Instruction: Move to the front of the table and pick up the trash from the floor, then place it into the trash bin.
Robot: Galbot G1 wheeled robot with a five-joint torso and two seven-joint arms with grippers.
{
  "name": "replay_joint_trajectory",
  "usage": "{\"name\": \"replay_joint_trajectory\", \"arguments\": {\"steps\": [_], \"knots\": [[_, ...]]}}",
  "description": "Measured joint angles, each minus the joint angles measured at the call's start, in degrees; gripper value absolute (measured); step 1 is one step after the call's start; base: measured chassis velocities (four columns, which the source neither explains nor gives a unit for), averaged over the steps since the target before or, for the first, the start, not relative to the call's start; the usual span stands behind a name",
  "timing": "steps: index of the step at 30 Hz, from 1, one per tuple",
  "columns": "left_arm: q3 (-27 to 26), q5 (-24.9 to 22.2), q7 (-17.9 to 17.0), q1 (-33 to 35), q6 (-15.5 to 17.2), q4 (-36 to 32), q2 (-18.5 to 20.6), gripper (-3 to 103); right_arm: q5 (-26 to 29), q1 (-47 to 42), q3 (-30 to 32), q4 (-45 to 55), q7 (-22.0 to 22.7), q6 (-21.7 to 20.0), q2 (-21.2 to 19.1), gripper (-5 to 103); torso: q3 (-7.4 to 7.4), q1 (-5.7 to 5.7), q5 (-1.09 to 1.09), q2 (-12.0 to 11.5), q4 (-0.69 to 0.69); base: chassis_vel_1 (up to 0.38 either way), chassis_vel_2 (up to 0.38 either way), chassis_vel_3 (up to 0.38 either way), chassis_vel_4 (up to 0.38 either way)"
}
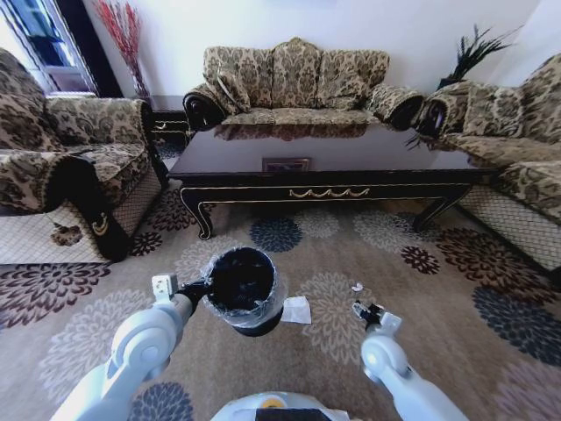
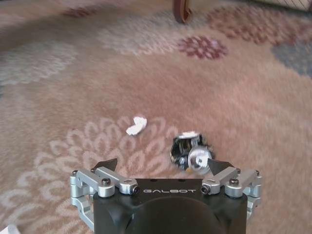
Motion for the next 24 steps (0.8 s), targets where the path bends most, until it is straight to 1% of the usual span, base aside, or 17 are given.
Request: {"name": "replay_joint_trajectory", "arguments": {"steps": [3,4,8,10,12,18,22,24], "knots": [[-0.8,-0.1,-0.1,0.7,0.0,-0.3,0.0,4,1.0,4.4,-0.3,-5.9,1.7,0.0,4.1,100,0.0,0.0,0.01,0.0,0.0,0.0,0.0,0.0,0.0],[-0.8,-0.1,-0.1,0.7,0.0,-0.3,0.0,4,1.0,4.4,-0.3,-5.9,1.7,0.0,4.1,100,0.0,0.0,0.01,0.0,0.0,0.0,0.0,0.0,0.0],[-2.0,-0.3,-0.2,2.0,0.0,-0.8,0.1,4,2.0,9.7,0.6,-13.3,3.0,0.4,7.9,100,0.0,0.0,0.01,0.0,0.01,0.0,0.0,0.0,0.0],[-2.2,-0.4,-0.2,2.2,0.0,-0.8,0.1,4,2.2,10.4,0.9,-14.5,3.1,0.5,8.3,100,0.0,0.0,0.0,0.0,0.01,0.0,0.0,0.0,0.0],[-2.8,-0.5,-0.2,2.7,0.0,-1.0,0.2,4,2.7,13.0,2.0,-18.5,3.3,1.3,9.6,100,0.0,0.0,0.01,0.0,-0.01,0.0,0.0,0.0,0.0],[-3.4,-1.0,-0.3,3.0,-0.1,-1.1,0.6,4,4.4,15.8,3.7,-21.9,3.5,2.0,10.4,100,0.0,0.0,0.01,0.0,0.0,0.0,0.0,0.0,0.0],[-3.5,-1.6,-0.5,2.6,-0.1,-0.8,0.8,4,5.0,17.4,4.8,-24.1,5.2,2.0,10.7,100,0.0,0.0,0.01,0.0,-0.01,0.0,0.0,0.0,0.0],[-3.3,-1.7,-0.6,2.4,-0.1,-0.6,0.7,4,5.5,18.4,5.4,-25.7,6.8,1.9,11.0,100,0.0,0.0,0.01,0.0,-0.01,0.0,0.0,0.0,0.0]]}}
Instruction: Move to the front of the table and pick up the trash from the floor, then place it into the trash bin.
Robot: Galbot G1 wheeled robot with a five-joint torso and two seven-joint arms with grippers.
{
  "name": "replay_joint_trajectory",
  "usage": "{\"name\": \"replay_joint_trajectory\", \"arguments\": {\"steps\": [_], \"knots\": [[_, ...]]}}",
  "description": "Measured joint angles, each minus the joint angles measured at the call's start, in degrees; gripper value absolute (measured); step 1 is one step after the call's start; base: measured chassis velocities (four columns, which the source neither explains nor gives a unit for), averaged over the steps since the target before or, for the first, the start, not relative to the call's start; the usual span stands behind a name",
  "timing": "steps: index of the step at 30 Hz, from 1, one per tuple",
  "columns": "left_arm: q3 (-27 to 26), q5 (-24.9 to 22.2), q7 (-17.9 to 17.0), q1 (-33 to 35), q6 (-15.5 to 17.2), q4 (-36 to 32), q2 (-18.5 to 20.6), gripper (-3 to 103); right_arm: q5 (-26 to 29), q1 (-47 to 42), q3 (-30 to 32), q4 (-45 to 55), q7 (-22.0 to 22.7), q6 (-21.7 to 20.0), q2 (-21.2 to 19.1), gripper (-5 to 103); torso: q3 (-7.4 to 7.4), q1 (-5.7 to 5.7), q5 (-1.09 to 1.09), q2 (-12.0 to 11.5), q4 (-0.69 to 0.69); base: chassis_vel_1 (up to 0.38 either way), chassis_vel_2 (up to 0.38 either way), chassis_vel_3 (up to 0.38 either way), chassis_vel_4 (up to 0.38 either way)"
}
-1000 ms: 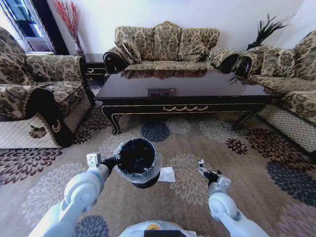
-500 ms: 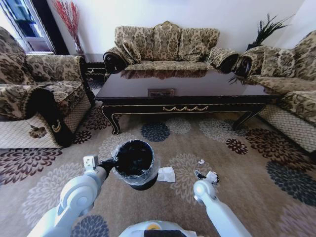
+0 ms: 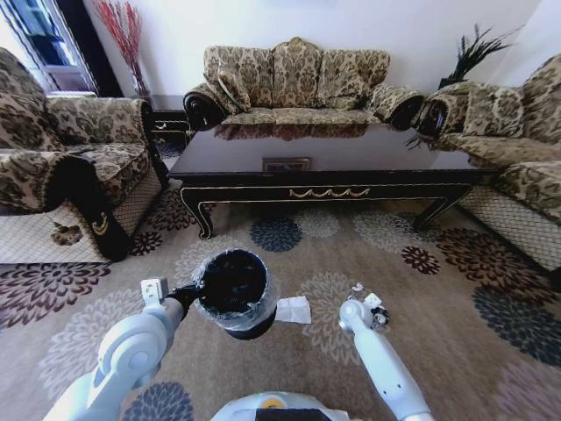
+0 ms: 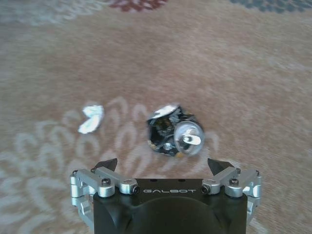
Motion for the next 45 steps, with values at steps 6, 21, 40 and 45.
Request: {"name": "replay_joint_trajectory", "arguments": {"steps": [6,21,40,45], "knots": [[0.8,0.0,-0.1,-0.5,0.0,0.4,-0.2,4,1.6,1.4,1.1,-3.3,0.9,0.0,0.3,100,0.0,0.0,0.0,0.0,0.0,0.0,0.0,0.0,0.0],[0.9,0.2,-0.2,0.2,0.0,0.5,0.0,4,-0.7,6.3,1.6,-15.6,-3.5,2.3,-1.1,100,0.0,0.0,0.0,0.0,0.0,0.0,0.0,0.0,0.0],[0.8,-0.3,-0.3,-0.4,-0.1,1.0,0.5,4,-2.7,11.3,0.5,-24.4,-6.7,3.4,-1.1,100,0.0,0.0,0.0,0.0,0.0,0.0,0.0,0.0,0.0],[1.7,-0.3,-0.4,-1.2,-0.2,1.5,0.1,4,-2.7,11.6,0.5,-26.7,-7.6,3.9,-1.4,100,0.0,0.0,0.01,0.0,0.0,0.0,0.0,0.0,0.0]]}}
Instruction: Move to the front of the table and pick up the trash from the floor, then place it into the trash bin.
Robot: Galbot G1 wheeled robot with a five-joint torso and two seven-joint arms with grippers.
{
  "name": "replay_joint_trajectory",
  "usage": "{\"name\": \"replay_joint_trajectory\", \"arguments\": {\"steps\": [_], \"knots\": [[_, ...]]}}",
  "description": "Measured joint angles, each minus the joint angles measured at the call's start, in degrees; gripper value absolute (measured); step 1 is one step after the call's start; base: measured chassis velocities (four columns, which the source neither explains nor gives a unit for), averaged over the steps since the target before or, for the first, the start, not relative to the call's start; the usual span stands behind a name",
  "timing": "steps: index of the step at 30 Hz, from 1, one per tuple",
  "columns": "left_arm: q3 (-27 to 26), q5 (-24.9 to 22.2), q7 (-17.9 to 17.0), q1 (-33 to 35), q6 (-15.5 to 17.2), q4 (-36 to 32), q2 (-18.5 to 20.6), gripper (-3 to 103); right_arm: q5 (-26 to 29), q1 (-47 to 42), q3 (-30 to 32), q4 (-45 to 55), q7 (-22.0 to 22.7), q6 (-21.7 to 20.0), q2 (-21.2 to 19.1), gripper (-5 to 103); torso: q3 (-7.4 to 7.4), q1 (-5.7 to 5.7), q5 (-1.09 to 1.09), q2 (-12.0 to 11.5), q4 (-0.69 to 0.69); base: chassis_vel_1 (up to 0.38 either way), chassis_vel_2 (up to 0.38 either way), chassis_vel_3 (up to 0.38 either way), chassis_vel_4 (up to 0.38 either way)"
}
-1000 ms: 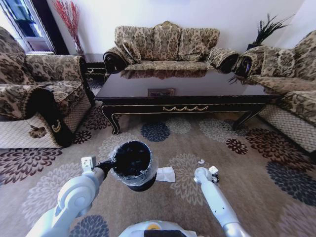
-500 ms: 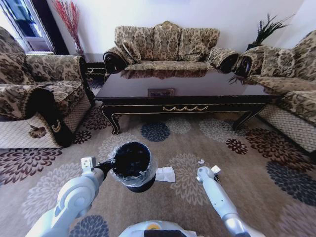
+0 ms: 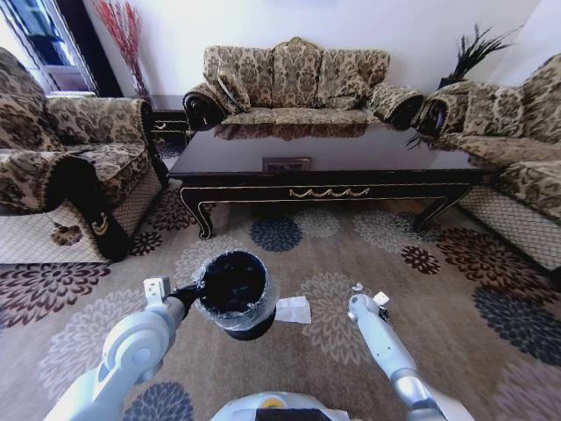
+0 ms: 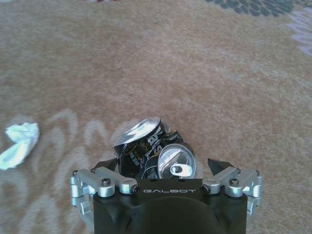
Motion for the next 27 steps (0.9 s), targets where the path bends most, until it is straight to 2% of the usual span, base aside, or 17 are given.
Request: {"name": "replay_joint_trajectory", "arguments": {"steps": [7,11,18,27], "knots": [[0.4,-0.4,-0.2,-0.8,0.0,0.2,0.5,4,0.3,0.6,0.1,-2.5,-1.1,1.0,-0.7,100,0.0,0.0,0.0,0.0,0.0,0.0,0.0,0.0,0.0],[0.4,-0.7,-0.3,-1.1,0.0,0.2,0.7,4,0.3,-1.4,0.5,1.6,-0.7,0.8,-0.8,100,0.0,0.0,0.0,0.0,0.0,0.0,0.0,0.0,0.0],[0.5,-0.7,-0.4,-1.2,0.0,0.1,0.1,4,0.5,-5.0,1.2,9.5,2.5,-1.1,-0.8,100,0.0,0.0,-0.01,0.0,0.0,0.0,0.0,0.0,0.0],[0.8,-0.6,-0.4,-1.5,0.0,0.0,-0.2,4,-0.2,-7.0,2.3,10.8,4.0,-1.8,-1.0,100,0.0,0.0,-0.01,0.0,0.0,0.0,0.0,0.0,0.0]]}}
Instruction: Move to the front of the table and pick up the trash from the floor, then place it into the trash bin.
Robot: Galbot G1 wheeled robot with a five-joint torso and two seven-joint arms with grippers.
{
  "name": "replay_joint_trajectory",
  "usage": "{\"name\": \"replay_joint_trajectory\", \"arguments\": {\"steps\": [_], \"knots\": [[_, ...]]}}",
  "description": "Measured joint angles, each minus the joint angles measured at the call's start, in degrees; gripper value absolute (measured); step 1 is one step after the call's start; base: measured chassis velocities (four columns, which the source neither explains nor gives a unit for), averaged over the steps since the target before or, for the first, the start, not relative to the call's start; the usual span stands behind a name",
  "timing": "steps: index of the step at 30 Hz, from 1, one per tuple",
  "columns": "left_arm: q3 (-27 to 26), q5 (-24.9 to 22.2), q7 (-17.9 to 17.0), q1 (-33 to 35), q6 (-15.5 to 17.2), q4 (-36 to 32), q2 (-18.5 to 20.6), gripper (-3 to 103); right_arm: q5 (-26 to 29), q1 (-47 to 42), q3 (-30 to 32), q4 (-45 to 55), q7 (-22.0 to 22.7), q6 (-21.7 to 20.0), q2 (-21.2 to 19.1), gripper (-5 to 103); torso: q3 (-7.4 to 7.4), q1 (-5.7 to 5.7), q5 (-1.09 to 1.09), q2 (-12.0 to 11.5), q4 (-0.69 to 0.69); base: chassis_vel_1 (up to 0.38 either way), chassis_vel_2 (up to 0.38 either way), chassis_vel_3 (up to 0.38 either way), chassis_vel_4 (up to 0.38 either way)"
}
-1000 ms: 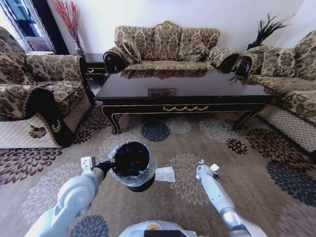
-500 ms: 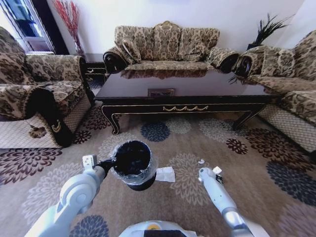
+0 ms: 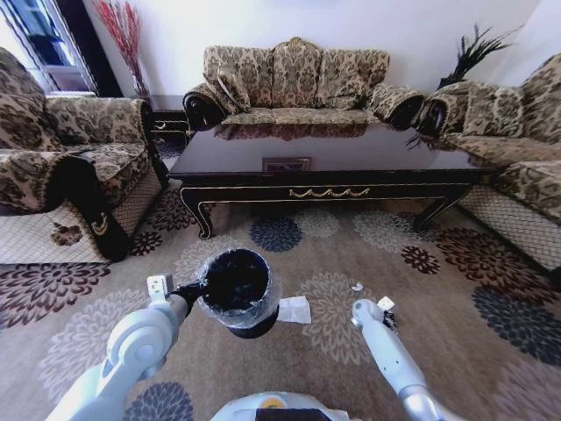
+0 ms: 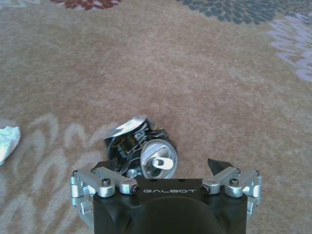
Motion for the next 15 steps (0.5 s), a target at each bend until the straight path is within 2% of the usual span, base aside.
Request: {"name": "replay_joint_trajectory", "arguments": {"steps": [15], "knots": [[0.4,0.2,0.0,0.0,0.0,0.0,0.1,4,0.2,3.1,-0.5,-7.1,-2.9,1.1,-0.5,100,0.0,0.0,0.0,0.0,0.0,0.0,0.0,0.0,0.0]]}}
